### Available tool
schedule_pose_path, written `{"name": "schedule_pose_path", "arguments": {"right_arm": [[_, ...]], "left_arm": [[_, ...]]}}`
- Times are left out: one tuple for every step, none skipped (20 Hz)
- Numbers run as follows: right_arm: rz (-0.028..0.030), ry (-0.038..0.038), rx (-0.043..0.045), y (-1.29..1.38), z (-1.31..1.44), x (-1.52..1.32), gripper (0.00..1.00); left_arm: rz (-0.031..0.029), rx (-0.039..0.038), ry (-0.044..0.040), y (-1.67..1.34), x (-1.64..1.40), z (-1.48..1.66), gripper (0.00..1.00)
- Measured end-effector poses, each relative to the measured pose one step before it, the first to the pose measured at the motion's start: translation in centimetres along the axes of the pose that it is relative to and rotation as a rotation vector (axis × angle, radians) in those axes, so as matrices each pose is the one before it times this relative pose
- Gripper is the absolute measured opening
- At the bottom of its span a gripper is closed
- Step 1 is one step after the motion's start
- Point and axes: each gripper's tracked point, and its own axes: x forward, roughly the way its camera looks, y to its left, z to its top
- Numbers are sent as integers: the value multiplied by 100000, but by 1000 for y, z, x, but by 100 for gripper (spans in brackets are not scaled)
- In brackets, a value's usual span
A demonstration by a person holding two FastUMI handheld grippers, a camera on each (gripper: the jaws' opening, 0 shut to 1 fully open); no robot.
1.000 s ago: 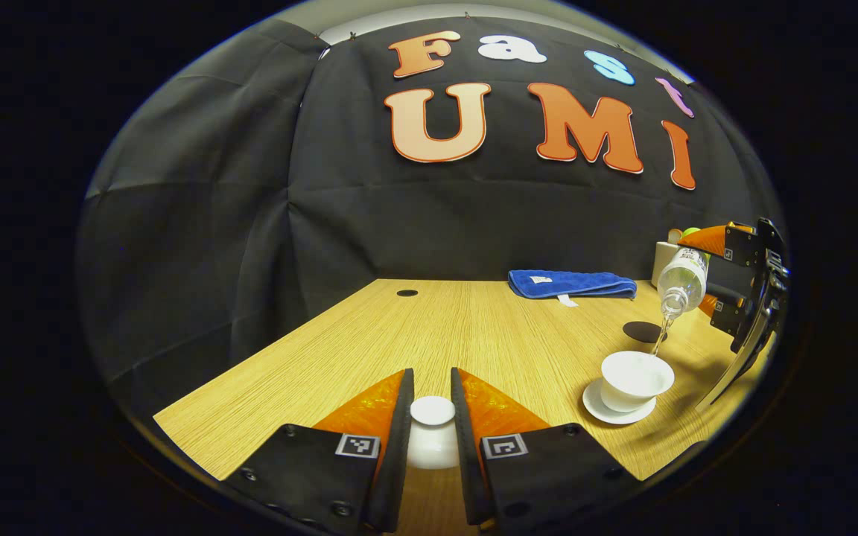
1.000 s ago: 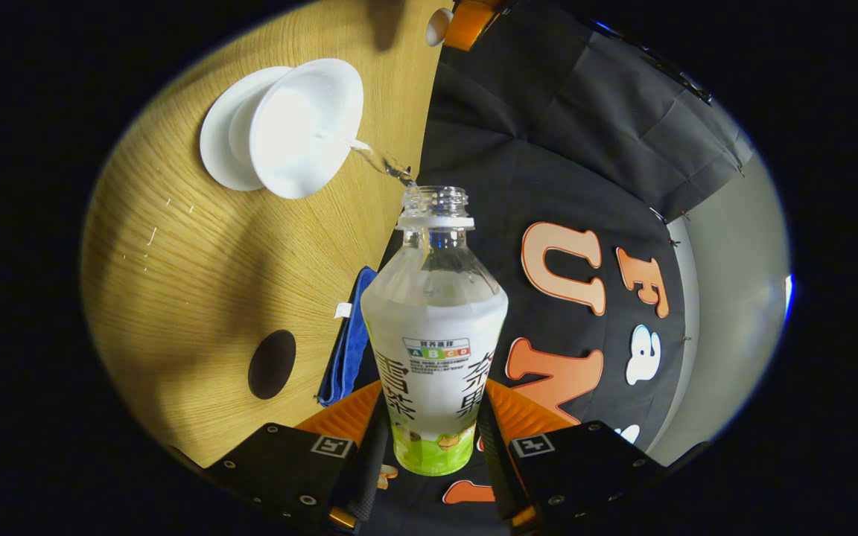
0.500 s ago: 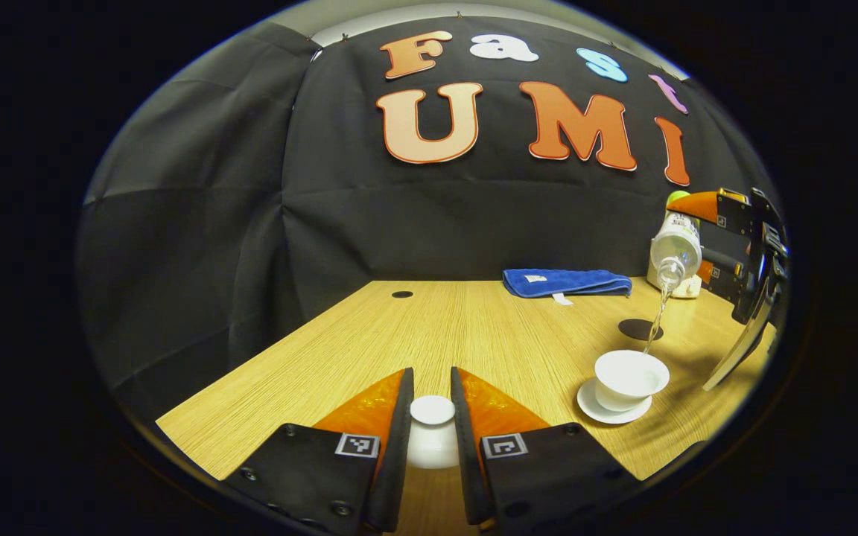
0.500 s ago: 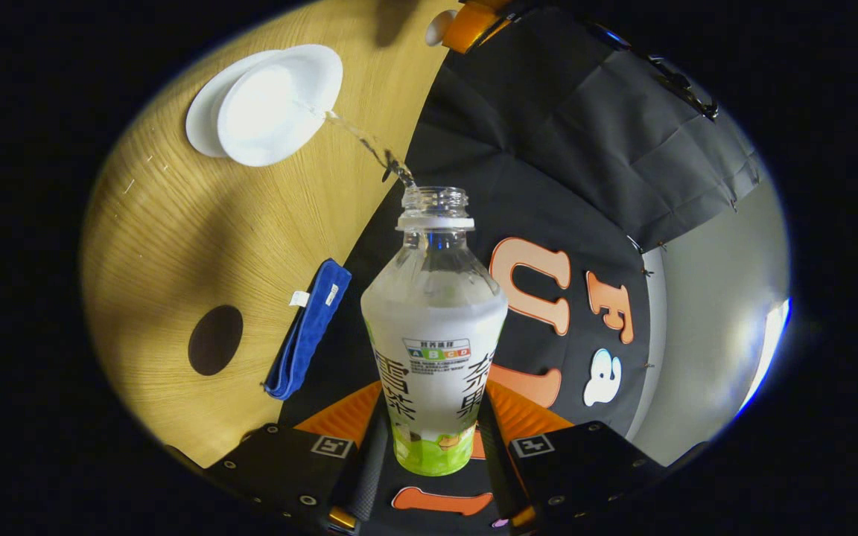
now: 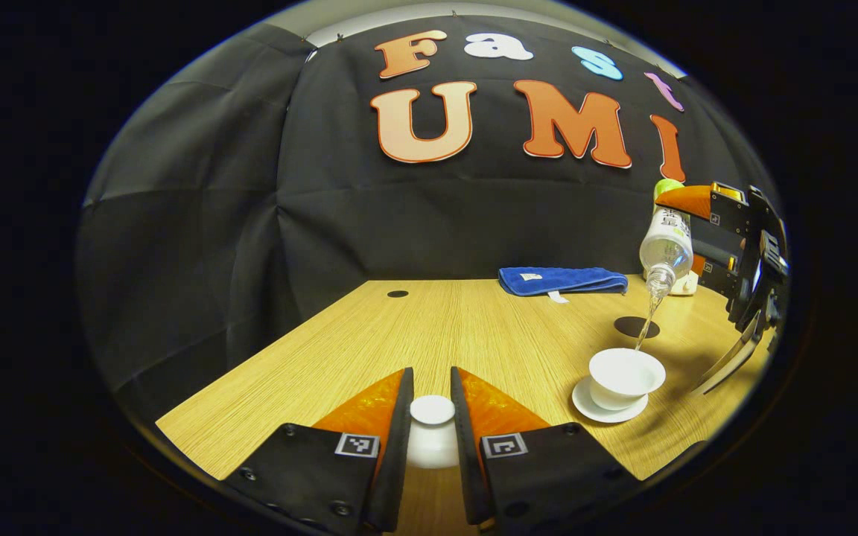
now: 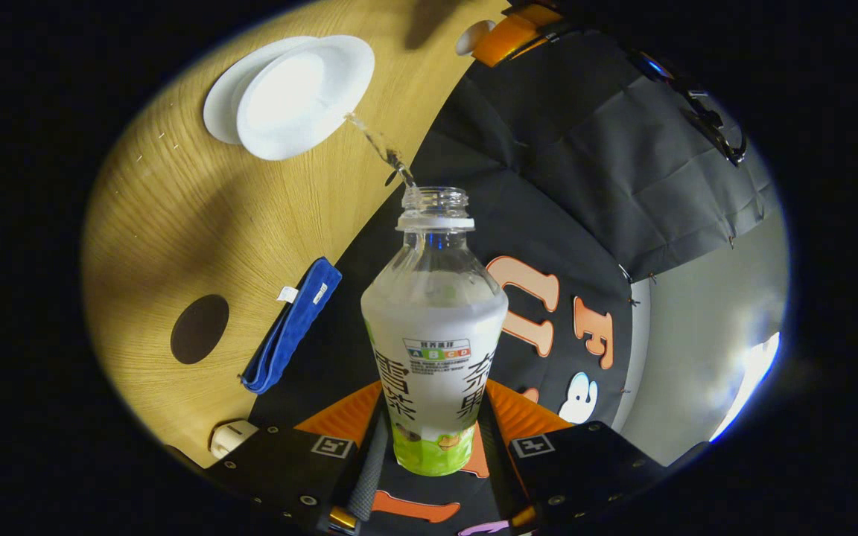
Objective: Open the teacup lid with one hand, grasp the water bottle and pour water into the teacup with the other hand; after pouring, place the water bottle on the coaster and then close the teacup lid.
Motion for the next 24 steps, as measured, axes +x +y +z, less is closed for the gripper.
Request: {"name": "schedule_pose_path", "arguments": {"right_arm": [[-396, -593, -950, 149, 491, 5, 62], [-658, -885, -1368, -23, 363, -5, 62], [-334, -592, -1296, -109, 172, 166, 62], [230, -569, -639, 134, 277, 36, 62], [443, -608, -267, 168, 88, -11, 62], [-41, -719, -597, -9, 171, -3, 62], [-174, -745, -885, -290, 210, -39, 62], [-262, -917, -846, -119, 231, -18, 62], [-178, -895, -986, 22, 264, 20, 62], [-65, -1092, -891, -10, 337, -33, 62], [139, -539, -655, 56, 137, -13, 62], [58, -857, -628, 69, 215, 5, 62], [68, -528, -666, -68, 157, -128, 62], [83, -956, -651, 8, 212, -93, 62], [240, -677, -848, 4, 216, -108, 62], [273, -1126, -740, -9, 289, -17, 62], [350, -690, -577, 174, 328, -292, 62], [186, -1102, -749, 144, 309, -223, 62], [342, -954, -656, 94, 388, -88, 62], [787, -735, 197, 141, 310, -220, 62], [849, -365, 1055, 220, 201, -159, 62], [719, 69, 1769, 246, 97, -77, 63], [1104, 457, 2574, 421, 71, 64, 62], [1657, 829, 3672, 357, -295, 94, 62]], "left_arm": [[-196, 98, 55, -43, -48, -32, 34], [47, 18, 23, 58, -19, 11, 34], [-310, 7, 29, -99, -107, -22, 34], [10, 96, 26, -54, 13, -14, 37], [-187, 85, 202, 30, -96, -72, 34], [79, 99, 12, -9, 19, 30, 35], [-232, 25, 98, -49, -72, 39, 35], [-16, -62, -127, -55, 50, 24, 36], [-302, -42, 34, -80, 128, 49, 36], [-151, -29, -334, -114, -73, 42, 35], [-220, -10, 106, -116, 20, 41, 36], [-229, -111, -65, -9, -84, -45, 37], [-114, -89, -145, -97, -61, 148, 36], [-49, -39, 125, -1, -145, -114, 36], [14, 60, -280, -68, 99, 73, 36], [-10, 93, 270, -8, 64, -106, 36], [86, 123, -252, 82, -235, 121, 36], [-53, 12, 21, -33, -127, 83, 36], [105, 19, -151, 17, -97, 149, 36], [-109, -80, -186, -29, -41, 29, 35], [186, -304, -284, -13, 74, 96, 35], [-45, -212, -302, -51, 177, -54, 36], [251, -163, -159, -33, 158, 4, 36], [-274, -322, -3, -95, -175, 125, 36]]}}
